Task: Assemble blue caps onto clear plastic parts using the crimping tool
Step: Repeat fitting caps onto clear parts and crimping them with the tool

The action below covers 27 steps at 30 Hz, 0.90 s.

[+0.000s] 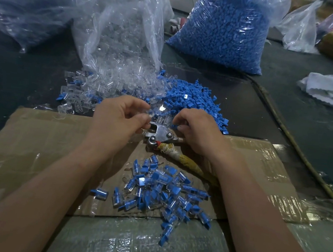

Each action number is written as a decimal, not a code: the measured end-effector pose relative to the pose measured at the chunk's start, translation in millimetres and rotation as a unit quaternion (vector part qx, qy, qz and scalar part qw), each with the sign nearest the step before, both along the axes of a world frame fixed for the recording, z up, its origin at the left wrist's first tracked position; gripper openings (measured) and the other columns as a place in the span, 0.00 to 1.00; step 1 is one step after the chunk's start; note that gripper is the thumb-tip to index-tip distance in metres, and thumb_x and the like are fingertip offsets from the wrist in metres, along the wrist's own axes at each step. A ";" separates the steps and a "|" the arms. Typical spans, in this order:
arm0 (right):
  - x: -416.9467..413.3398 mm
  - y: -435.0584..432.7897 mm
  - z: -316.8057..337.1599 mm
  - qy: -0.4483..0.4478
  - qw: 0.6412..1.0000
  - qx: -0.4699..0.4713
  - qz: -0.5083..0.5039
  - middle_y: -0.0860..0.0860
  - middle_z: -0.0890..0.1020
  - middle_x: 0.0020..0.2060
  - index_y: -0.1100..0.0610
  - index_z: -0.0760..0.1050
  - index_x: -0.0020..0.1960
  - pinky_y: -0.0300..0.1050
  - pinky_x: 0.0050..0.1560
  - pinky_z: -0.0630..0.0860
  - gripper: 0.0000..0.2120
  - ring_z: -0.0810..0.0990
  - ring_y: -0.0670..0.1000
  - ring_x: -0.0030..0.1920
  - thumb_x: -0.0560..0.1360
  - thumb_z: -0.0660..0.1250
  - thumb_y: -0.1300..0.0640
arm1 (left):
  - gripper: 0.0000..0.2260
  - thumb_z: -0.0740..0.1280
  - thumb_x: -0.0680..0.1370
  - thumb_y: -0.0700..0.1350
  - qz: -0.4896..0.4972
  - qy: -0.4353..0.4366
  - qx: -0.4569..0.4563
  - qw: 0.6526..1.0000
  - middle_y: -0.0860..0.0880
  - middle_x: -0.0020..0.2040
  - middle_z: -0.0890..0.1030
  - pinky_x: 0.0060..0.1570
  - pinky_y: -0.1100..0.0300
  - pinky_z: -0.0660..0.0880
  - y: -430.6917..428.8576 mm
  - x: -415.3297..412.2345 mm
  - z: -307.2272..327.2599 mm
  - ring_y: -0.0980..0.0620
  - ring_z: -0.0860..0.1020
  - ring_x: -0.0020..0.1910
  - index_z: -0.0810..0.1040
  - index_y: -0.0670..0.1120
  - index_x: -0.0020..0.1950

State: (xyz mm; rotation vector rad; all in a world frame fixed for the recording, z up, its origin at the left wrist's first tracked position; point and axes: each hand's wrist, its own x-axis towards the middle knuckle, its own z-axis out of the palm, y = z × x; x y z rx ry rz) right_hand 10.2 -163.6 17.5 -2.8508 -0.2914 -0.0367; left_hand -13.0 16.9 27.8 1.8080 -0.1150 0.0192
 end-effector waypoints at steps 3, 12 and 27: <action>-6.9 0.7 4.9 -0.060 0.993 0.099 -0.017 0.43 0.72 0.41 0.52 0.75 0.48 0.33 0.47 0.67 0.06 0.71 0.43 0.44 0.75 0.63 0.62 | 0.09 0.68 0.72 0.36 0.000 0.006 0.005 1.000 0.48 0.39 0.81 0.39 0.65 0.79 0.3 0.3 1.0 0.57 0.82 0.36 0.75 0.50 0.40; -38.3 27.6 22.6 -0.090 0.926 0.366 0.016 0.43 0.76 0.33 0.46 0.71 0.37 0.32 0.37 0.75 0.16 0.76 0.39 0.34 0.70 0.69 0.66 | 0.09 0.70 0.71 0.36 -0.001 -0.029 0.012 1.000 0.49 0.36 0.82 0.38 0.67 0.78 -0.6 -1.3 0.6 0.58 0.81 0.34 0.76 0.50 0.40; -40.6 31.9 23.4 -0.066 0.922 0.381 0.023 0.44 0.78 0.38 0.50 0.74 0.42 0.34 0.43 0.77 0.08 0.78 0.42 0.40 0.69 0.72 0.59 | 0.07 0.70 0.70 0.37 -0.050 -0.053 -0.016 0.997 0.50 0.35 0.83 0.37 0.66 0.78 -3.9 -5.1 1.3 0.56 0.82 0.34 0.78 0.49 0.40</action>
